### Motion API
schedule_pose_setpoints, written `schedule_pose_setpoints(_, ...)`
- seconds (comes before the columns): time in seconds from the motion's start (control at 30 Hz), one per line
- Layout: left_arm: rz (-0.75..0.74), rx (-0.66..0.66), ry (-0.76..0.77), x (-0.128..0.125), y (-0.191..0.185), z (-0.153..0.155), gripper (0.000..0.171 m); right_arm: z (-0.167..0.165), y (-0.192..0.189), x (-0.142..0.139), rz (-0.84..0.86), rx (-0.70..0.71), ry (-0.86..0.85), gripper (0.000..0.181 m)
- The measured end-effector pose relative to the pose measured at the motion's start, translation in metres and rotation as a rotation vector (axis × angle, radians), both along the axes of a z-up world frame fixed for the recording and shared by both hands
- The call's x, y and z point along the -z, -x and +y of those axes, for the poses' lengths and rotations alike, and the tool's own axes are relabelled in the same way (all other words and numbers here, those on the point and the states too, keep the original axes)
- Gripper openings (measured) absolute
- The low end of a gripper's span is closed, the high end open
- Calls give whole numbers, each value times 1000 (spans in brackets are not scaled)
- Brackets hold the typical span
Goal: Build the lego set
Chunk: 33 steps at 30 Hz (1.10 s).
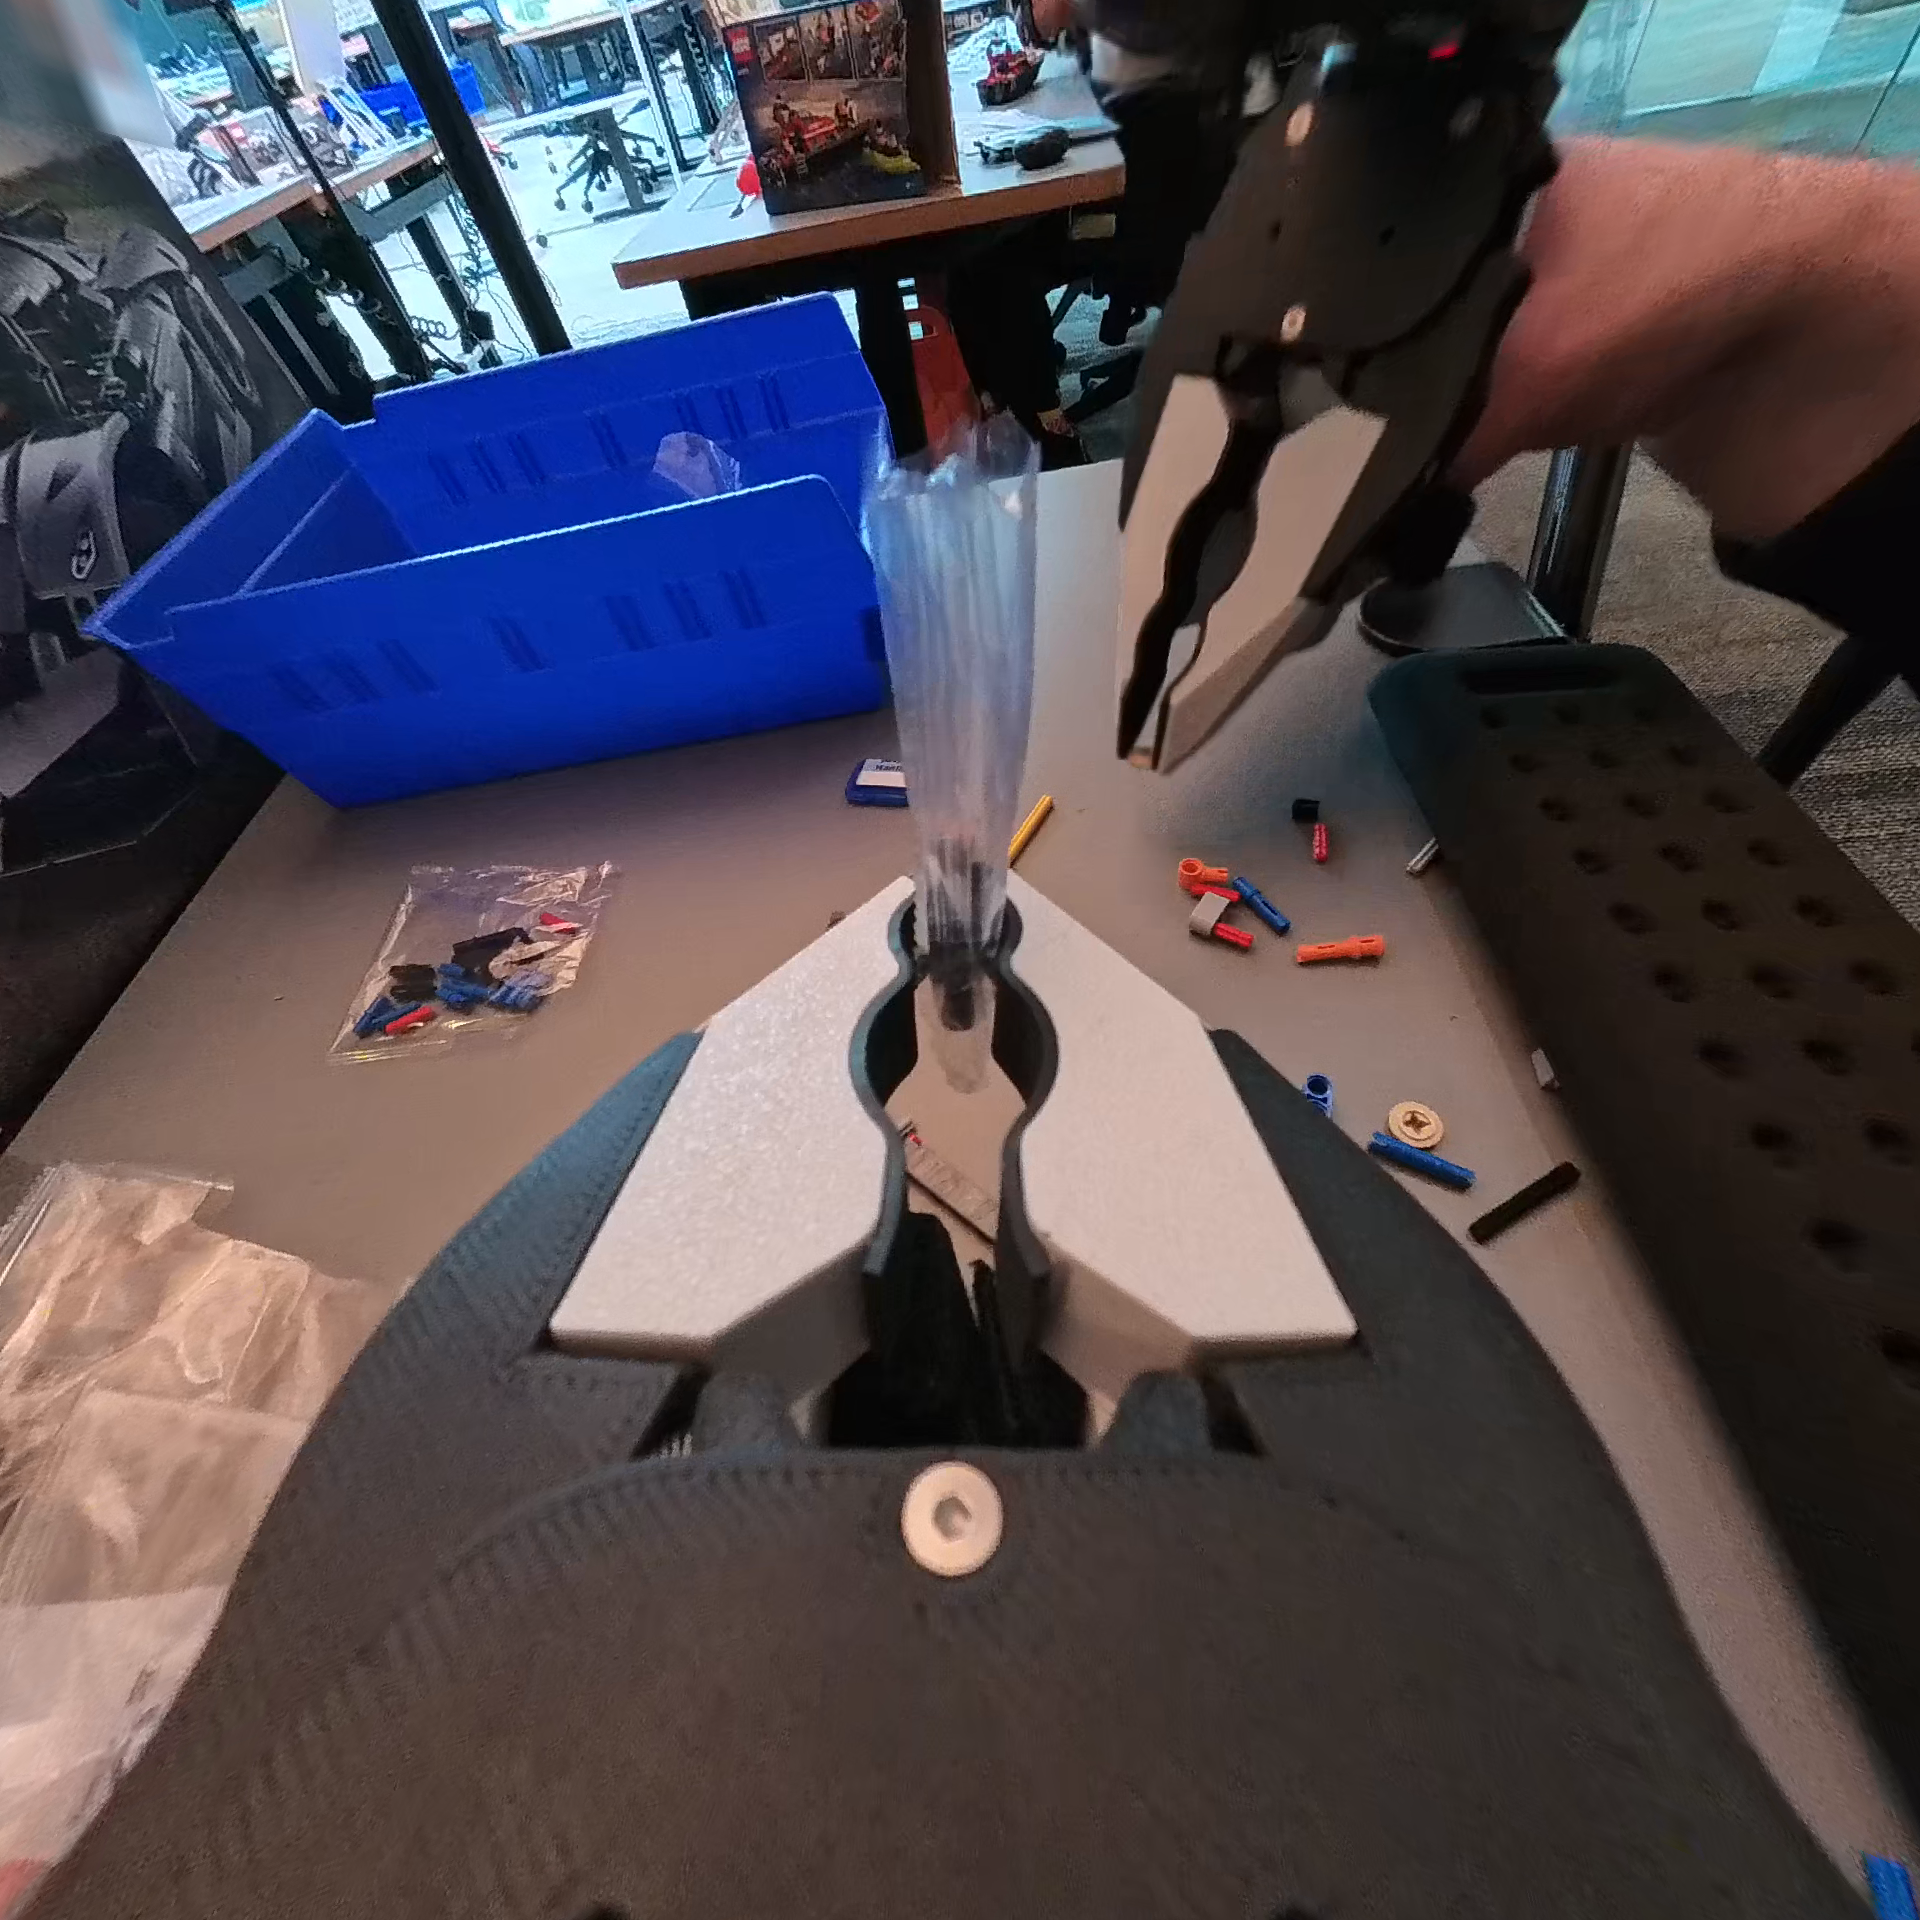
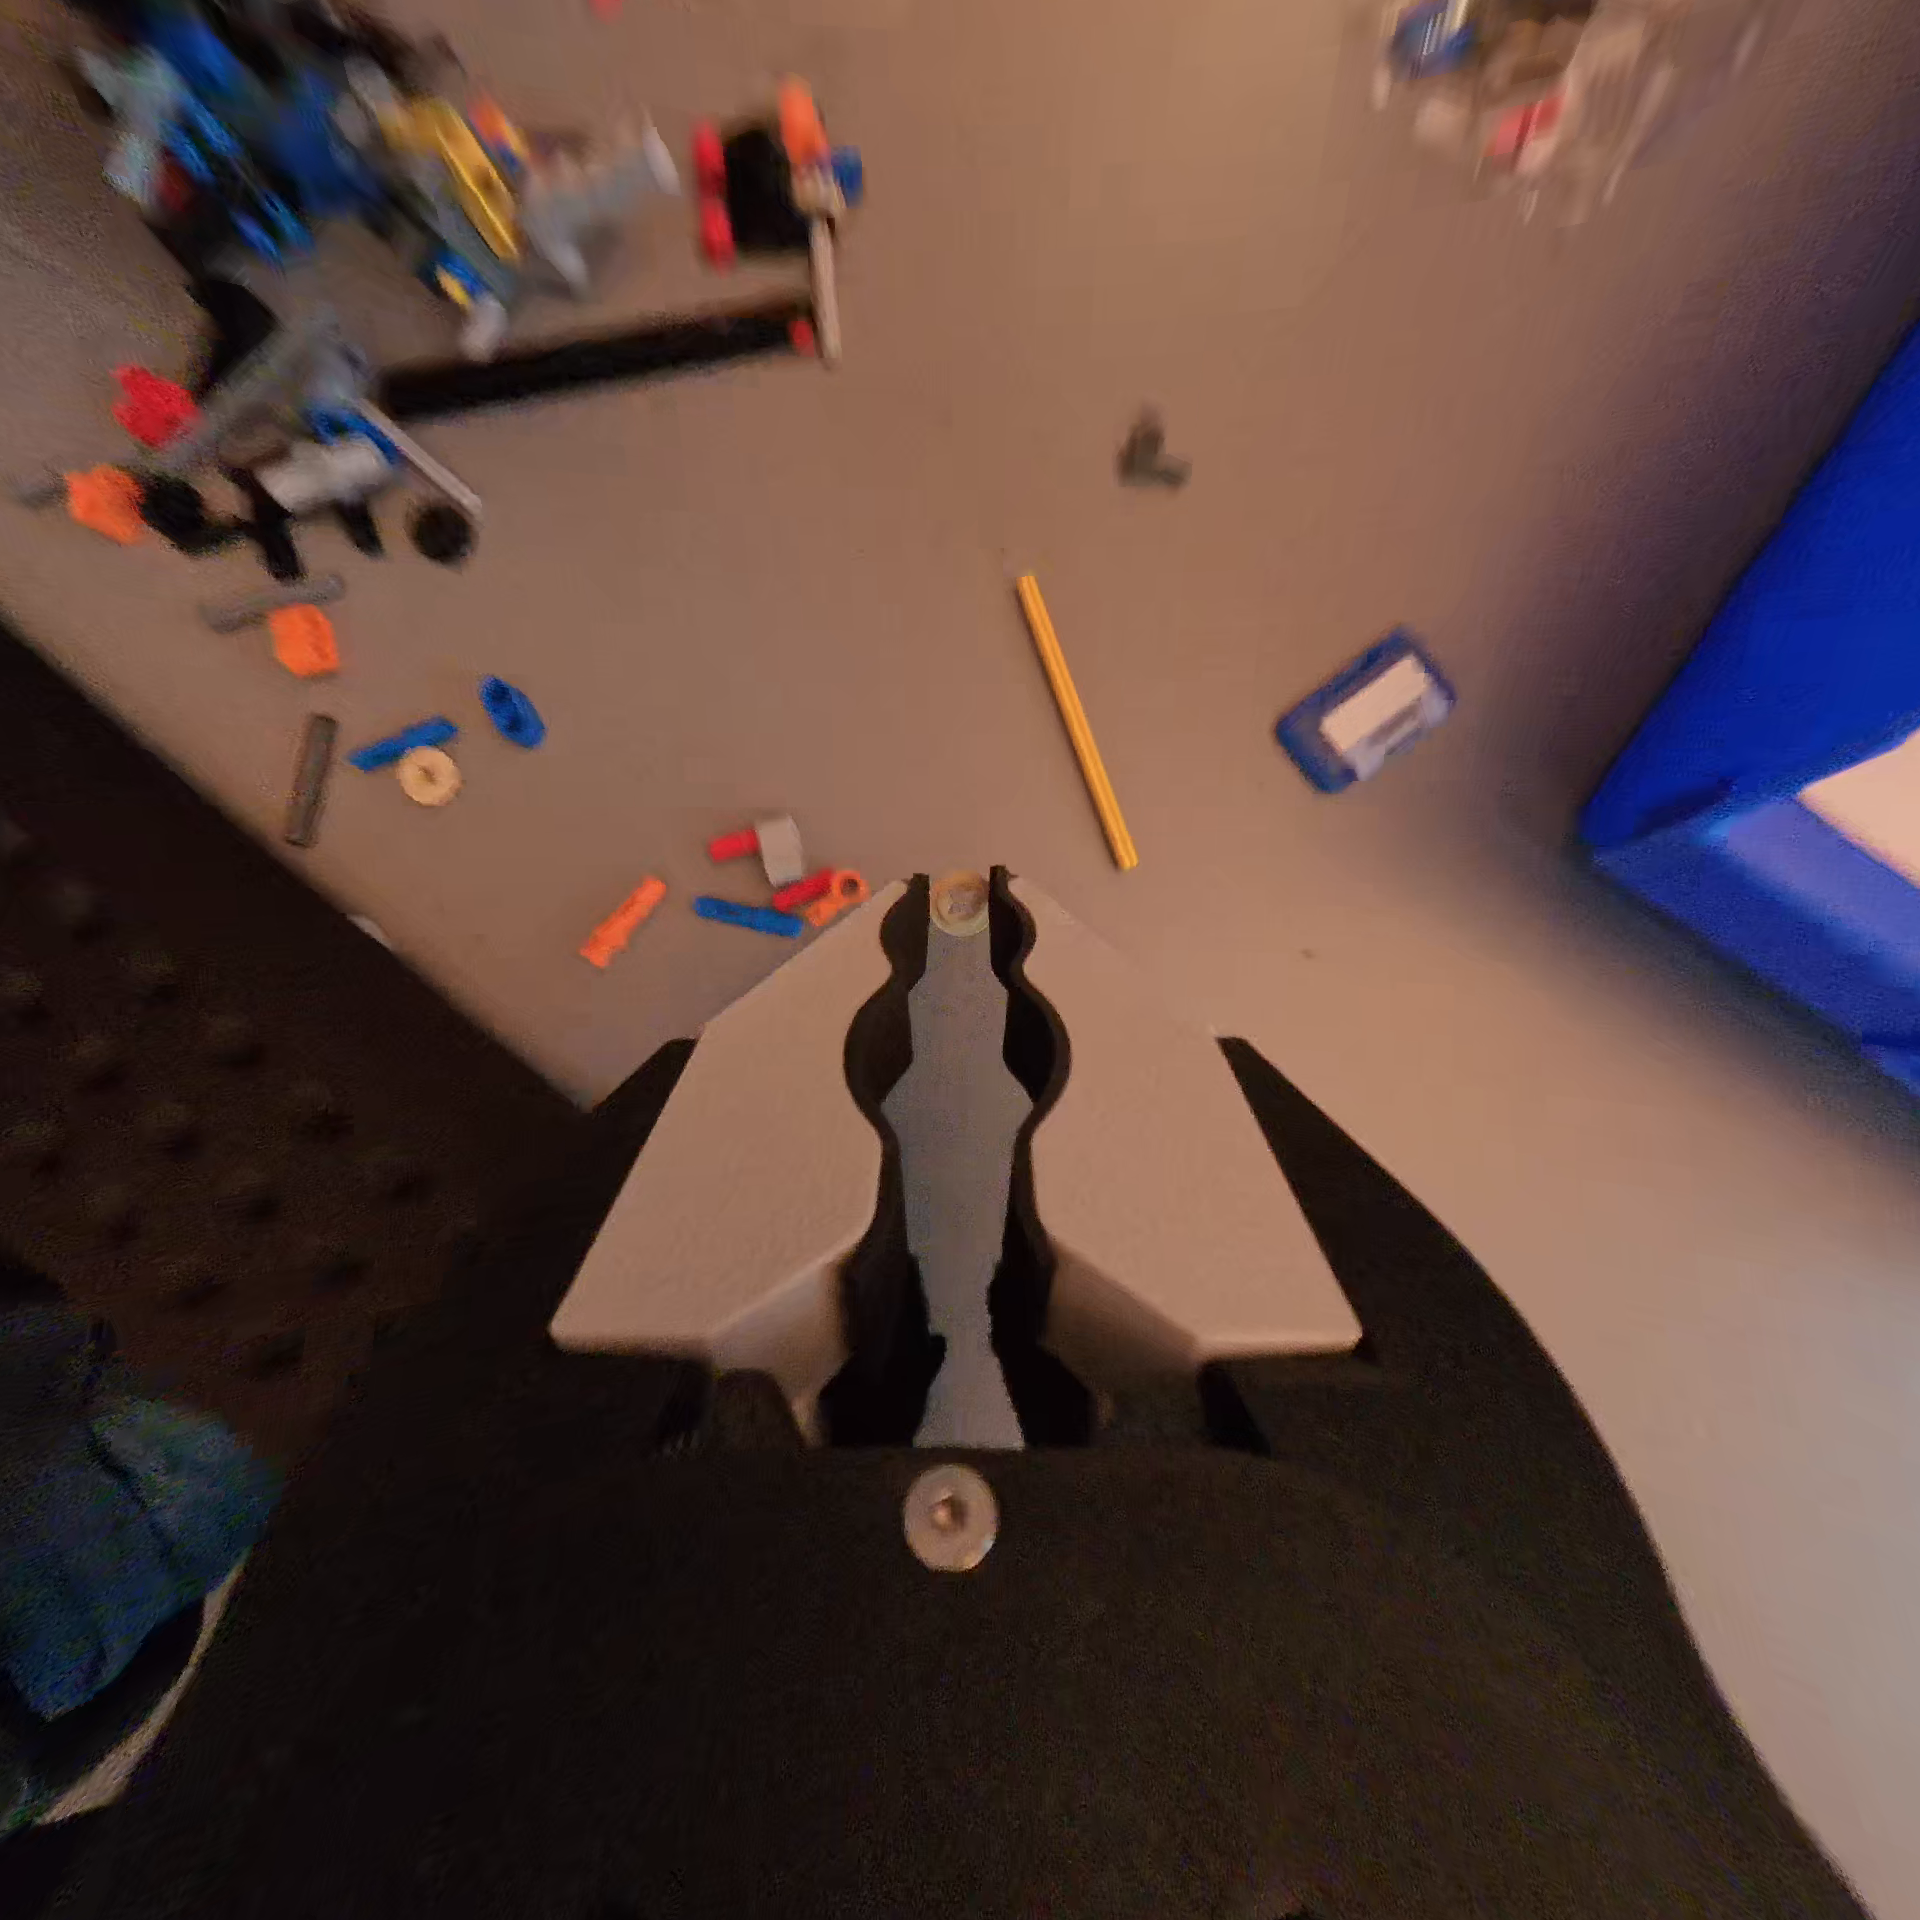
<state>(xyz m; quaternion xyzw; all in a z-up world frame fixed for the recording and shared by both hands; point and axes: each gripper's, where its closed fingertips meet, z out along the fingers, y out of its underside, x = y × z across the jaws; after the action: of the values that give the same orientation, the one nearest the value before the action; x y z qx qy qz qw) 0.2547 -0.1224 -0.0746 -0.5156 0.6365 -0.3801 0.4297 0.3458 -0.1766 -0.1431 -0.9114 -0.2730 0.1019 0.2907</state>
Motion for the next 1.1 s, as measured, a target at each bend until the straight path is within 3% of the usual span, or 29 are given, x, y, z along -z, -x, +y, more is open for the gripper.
schedule_pose_setpoints(0.23, 15, 14, 0, 4, -3, -4, 6, 25, 59, -128, 196, -162, -403, 9)
schedule_pose_setpoints(0.37, 19, 19, -1, 5, -3, -6, 6, 33, 86, -155, 249, -241, -432, 9)
schedule_pose_setpoints(0.6, 19, 25, -4, 4, -3, -7, 7, 45, 101, -140, 188, -257, -373, 15)
schedule_pose_setpoints(0.83, 16, 21, -2, 3, -2, -6, 6, 30, 73, -142, 162, -179, -414, 20)
schedule_pose_setpoints(0.93, 11, 18, 2, 2, -1, -4, 6, 6, 50, -110, 105, -168, -306, 19)
schedule_pose_setpoints(1.1, 18, 21, 0, 4, -3, -6, 7, -41, 19, -18, -4, -168, 12, 20)
